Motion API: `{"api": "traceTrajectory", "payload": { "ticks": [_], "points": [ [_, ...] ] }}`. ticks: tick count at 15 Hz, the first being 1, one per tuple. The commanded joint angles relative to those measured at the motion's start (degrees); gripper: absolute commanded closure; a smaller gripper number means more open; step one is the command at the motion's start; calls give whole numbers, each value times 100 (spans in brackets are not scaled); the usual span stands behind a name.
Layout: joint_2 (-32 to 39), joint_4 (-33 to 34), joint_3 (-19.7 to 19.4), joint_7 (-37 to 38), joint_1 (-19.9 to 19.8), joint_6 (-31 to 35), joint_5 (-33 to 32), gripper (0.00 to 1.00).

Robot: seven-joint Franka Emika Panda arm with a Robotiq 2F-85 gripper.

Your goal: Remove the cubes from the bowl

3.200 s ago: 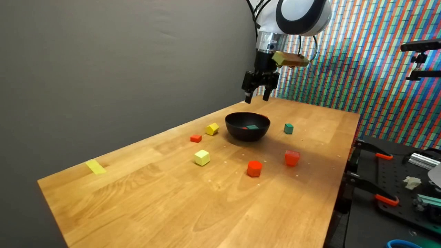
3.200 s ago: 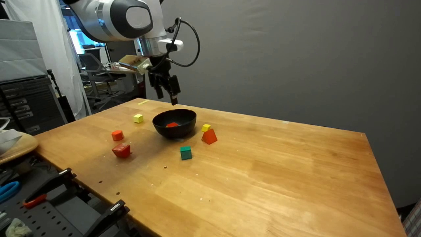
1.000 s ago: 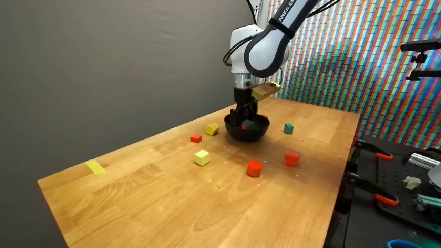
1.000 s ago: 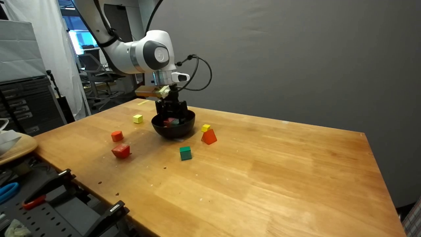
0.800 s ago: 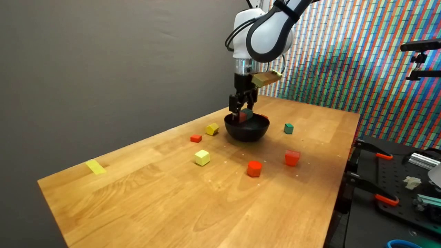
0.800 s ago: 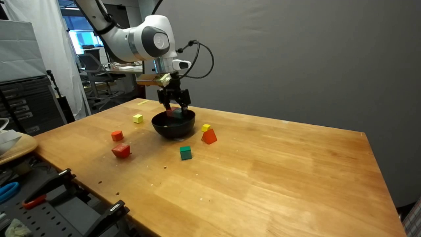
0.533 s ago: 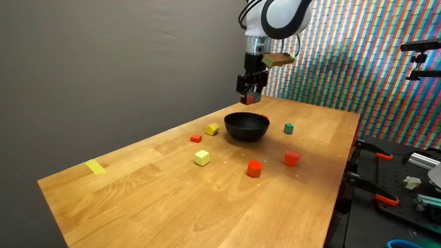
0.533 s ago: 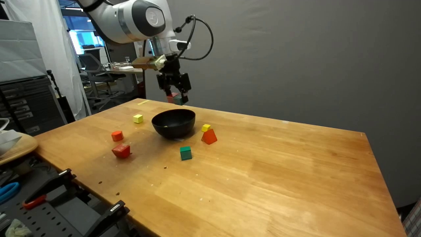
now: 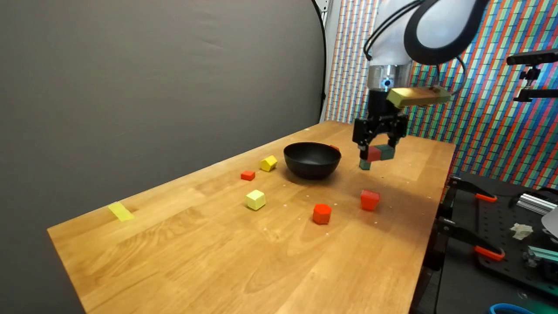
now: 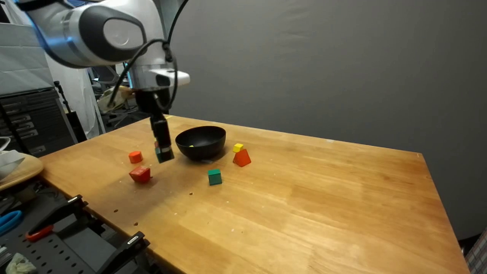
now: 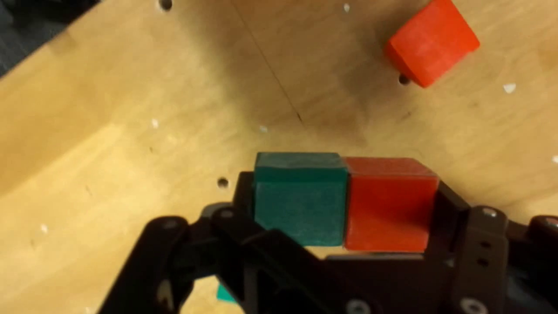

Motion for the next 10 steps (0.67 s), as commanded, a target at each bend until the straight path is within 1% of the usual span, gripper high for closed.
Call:
{"api": "traceTrajectory", "payload": {
  "ticks": [1,2,4,6,7,9,10],
  "points": [
    [553,-326,230,586,-134,1242,580,36],
    [641,-528,256,687,-112,1639,781,36],
    [959,-522,306,731,-57,2142,1165,36],
    [1247,-470,440,646,-53,2493,1580,36],
    [1358,-449,435,641,-11,2585,1668,3],
    [1508,-409,194,640,242,2518,1630,0],
    [1498,-391,-96,644,483,2347,1478,0]
  ]
}}
